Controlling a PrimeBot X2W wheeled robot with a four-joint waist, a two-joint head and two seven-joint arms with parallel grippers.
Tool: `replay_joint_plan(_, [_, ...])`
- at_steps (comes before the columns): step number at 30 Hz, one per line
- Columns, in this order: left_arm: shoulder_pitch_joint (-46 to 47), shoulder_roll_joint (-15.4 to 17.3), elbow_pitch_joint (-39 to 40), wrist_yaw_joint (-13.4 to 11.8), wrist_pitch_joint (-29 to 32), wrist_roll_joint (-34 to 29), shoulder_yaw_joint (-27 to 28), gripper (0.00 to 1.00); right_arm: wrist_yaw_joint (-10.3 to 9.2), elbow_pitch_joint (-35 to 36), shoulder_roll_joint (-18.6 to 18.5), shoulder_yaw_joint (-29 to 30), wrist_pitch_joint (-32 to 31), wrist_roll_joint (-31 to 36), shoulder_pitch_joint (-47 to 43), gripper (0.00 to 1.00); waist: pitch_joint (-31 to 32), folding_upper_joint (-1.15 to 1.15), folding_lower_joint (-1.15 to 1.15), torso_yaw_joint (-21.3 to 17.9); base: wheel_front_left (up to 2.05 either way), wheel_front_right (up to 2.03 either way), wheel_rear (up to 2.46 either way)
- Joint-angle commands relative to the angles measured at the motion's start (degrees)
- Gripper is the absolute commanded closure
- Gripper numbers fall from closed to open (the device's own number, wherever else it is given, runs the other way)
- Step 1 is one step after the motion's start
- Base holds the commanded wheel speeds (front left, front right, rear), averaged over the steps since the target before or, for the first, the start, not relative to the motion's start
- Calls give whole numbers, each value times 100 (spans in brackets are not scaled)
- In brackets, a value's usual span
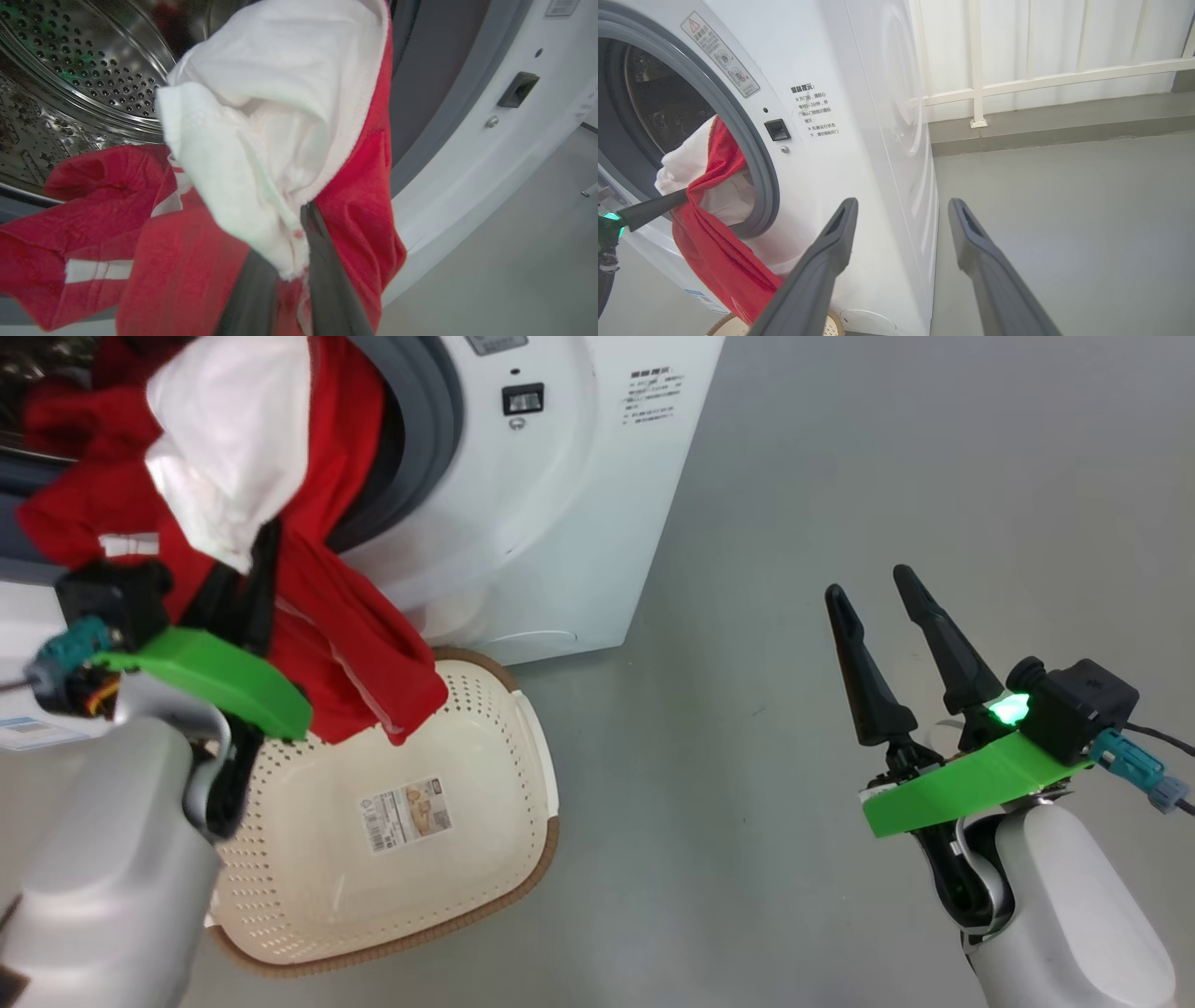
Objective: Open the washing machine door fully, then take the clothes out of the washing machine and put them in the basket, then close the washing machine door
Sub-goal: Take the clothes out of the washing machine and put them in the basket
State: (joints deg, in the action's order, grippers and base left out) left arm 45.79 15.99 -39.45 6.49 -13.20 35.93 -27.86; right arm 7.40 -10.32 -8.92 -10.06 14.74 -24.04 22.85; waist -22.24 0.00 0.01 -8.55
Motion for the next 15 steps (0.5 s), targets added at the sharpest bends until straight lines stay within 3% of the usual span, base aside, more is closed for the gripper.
replay_joint_plan(1, [-137,261,399,-99,-67,27,161,100,9,141,-10,-56,26,8,-112,0,48,0,-1,51,0,0,0])
replay_joint_plan(8, [-1239,623,2347,-665,195,5,165,100,9,186,-13,-53,26,20,-171,0,75,0,-1,133,0,0,0])
replay_joint_plan(15, [-2090,942,3661,-1127,516,24,206,100,9,170,-24,-98,26,-5,-198,0,119,0,-1,138,0,0,0])
